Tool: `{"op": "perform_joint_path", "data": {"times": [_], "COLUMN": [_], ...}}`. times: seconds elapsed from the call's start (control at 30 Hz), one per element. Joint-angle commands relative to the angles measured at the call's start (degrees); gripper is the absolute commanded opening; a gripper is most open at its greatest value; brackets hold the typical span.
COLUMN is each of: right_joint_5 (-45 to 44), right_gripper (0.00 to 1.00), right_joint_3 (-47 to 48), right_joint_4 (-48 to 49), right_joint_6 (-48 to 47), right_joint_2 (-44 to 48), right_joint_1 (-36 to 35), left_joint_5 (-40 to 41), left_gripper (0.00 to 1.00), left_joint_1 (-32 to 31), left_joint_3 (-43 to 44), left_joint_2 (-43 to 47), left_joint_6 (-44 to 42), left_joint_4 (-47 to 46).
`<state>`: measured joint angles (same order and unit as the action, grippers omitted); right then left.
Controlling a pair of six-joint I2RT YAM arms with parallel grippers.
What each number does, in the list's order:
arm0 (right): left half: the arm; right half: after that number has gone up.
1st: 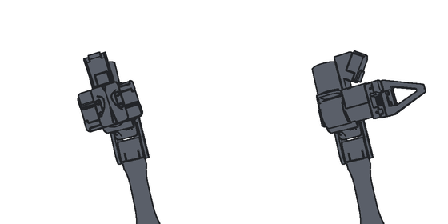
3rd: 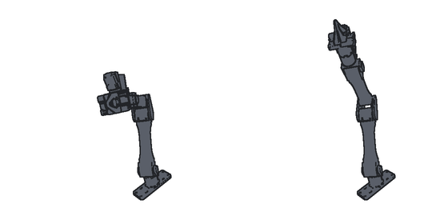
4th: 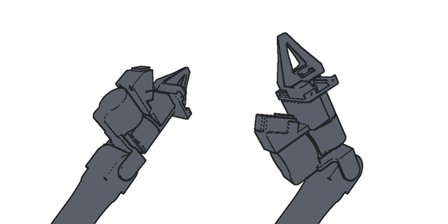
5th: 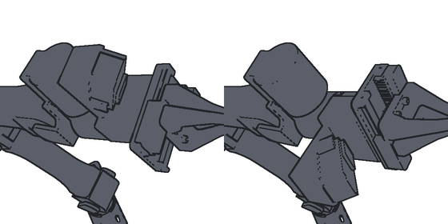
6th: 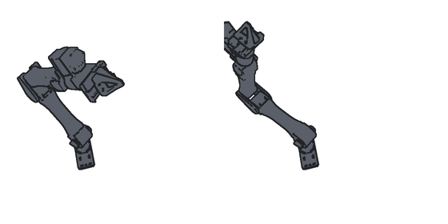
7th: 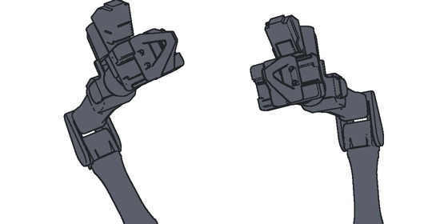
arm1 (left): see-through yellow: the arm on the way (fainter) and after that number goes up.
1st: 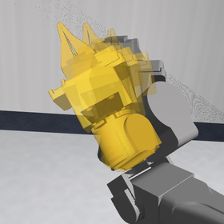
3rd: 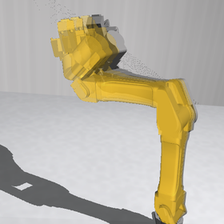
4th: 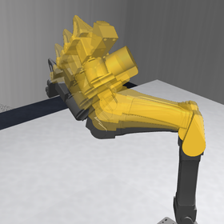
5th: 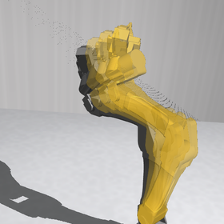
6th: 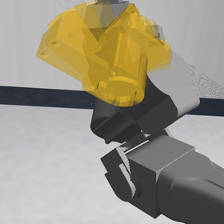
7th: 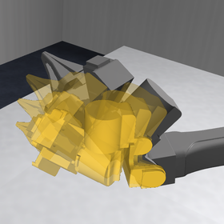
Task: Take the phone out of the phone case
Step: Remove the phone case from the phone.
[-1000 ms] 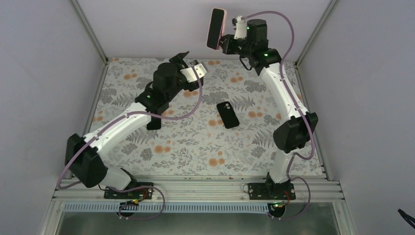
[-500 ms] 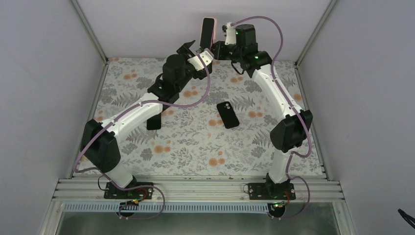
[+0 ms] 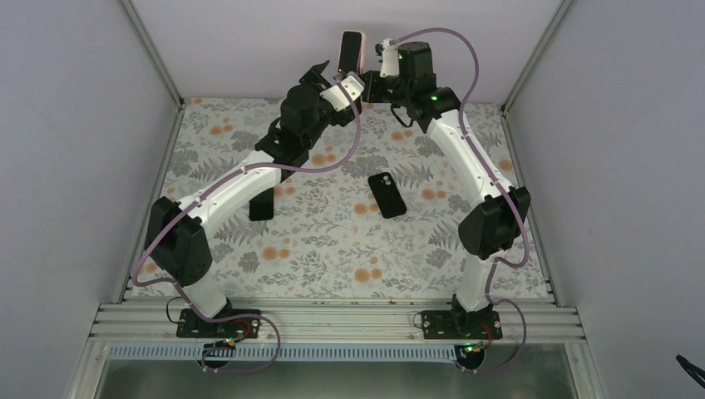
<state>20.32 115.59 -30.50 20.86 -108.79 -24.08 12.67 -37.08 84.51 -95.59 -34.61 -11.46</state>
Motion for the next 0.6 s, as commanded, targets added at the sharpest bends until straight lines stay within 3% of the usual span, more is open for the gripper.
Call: {"op": "perform_joint_path", "data": {"times": [0.0,0.57], "right_joint_5": [1.02,0.86], "right_gripper": [0.03,0.03], "right_joint_3": [0.16,-0.85], "right_joint_4": [4.75,5.38], "right_joint_6": [0.23,-0.21], "right_joint_2": [3.58,4.85], "right_joint_1": [-0.75,-1.05], "left_joint_5": [0.75,-2.39], "left_gripper": [0.99,0.96], "left_joint_1": [0.12,1.61], "left_joint_3": [3.49,3.56], "left_joint_2": [-1.57,-1.86], "left_joint_6": [1.67,4.30], "left_joint_4": [2.37,6.67]}}
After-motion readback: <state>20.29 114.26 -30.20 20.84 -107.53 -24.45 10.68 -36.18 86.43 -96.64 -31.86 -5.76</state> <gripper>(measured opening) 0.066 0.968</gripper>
